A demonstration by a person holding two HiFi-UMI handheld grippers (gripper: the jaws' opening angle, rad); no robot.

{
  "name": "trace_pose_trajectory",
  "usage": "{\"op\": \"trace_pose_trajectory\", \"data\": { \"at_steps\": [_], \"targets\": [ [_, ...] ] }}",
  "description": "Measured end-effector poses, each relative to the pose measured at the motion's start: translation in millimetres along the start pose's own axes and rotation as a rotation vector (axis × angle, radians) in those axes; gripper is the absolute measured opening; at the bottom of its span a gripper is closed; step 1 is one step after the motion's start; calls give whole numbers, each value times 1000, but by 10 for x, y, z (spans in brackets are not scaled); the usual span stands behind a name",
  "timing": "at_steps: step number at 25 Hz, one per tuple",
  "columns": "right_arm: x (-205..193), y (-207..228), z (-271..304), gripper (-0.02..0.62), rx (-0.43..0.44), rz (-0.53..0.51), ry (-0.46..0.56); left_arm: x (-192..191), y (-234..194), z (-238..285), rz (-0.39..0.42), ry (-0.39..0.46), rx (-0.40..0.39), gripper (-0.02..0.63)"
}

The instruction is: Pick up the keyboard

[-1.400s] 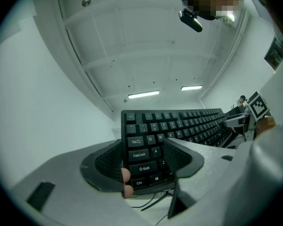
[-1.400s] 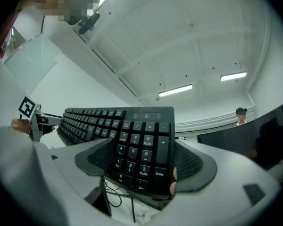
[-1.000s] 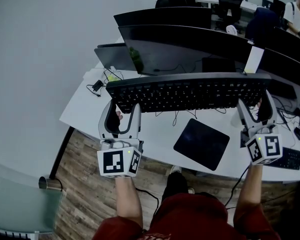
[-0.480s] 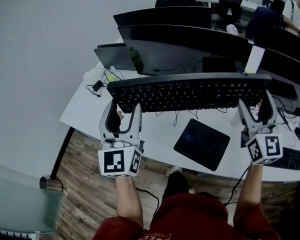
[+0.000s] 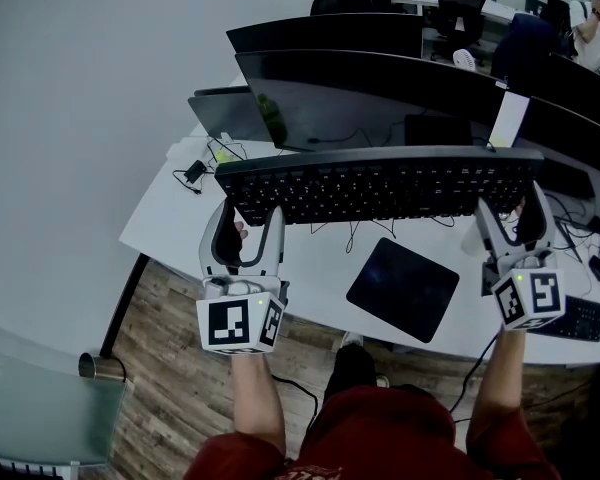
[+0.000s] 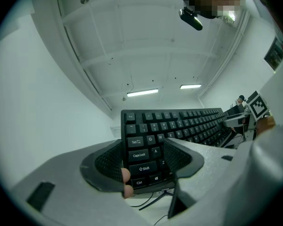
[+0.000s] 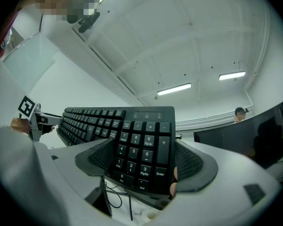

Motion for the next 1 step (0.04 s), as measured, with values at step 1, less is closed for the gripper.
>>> {"op": "trace_pose_trajectory", "data": {
  "at_steps": [1],
  "targets": [
    [-7, 7, 0, 397, -1, -1, -1, -1, 0, 3, 1, 0, 0, 276]
  ]
}}
Point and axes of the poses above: the fingertips, and each gripper's own axes: z forward along the fingers, y to its right, x out of its top, the point moved 6 cm from there along -z, backward along the fingers, and after that the axes turned 14 degrees about z, right-handed, at the moved point
